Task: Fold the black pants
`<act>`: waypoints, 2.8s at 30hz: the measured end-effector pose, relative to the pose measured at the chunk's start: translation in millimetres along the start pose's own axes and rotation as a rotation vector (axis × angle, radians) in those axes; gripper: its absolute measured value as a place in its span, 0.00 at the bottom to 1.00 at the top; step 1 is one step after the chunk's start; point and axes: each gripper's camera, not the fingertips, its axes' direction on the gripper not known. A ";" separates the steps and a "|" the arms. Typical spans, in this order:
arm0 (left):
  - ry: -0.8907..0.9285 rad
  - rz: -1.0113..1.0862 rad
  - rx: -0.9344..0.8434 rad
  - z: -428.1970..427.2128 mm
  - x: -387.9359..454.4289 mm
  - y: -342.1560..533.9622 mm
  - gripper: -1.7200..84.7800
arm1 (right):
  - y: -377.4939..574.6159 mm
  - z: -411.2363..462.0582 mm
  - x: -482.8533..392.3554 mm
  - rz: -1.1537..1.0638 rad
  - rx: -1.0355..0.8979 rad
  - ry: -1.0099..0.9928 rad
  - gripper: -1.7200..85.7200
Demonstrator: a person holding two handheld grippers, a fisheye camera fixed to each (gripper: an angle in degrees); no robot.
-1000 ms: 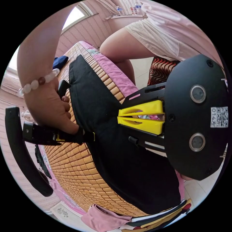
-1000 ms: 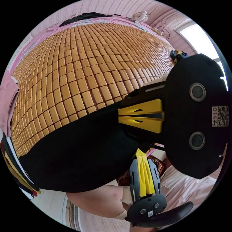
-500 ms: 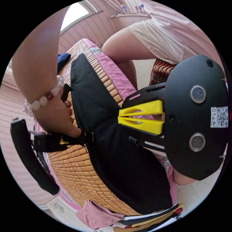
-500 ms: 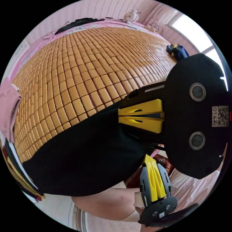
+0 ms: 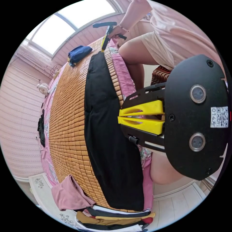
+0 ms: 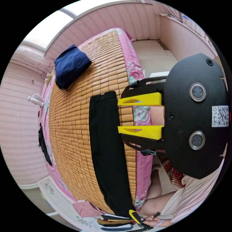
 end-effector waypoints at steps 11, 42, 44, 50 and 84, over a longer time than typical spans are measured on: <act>-0.118 -0.089 -0.107 16.3 -30.4 -17.6 0.01 | 22.6 55.6 79.5 0.132 -0.044 -0.086 0.10; 0.193 -0.026 0.039 -33.7 -64.0 4.9 0.01 | 113.6 -49.5 -126.6 -0.646 -0.017 -0.747 0.13; 0.177 -0.077 0.031 -43.8 -84.6 18.8 0.01 | 119.1 -40.1 -144.4 -0.674 -0.040 -0.685 0.12; 0.222 -0.172 0.014 -34.2 -103.9 33.4 0.01 | 115.3 -35.1 -222.2 -0.868 -0.043 -0.543 0.12; 0.230 -0.143 -0.004 16.2 -61.0 -8.9 0.13 | -9.4 -39.5 -359.4 -1.013 -0.073 -0.438 0.13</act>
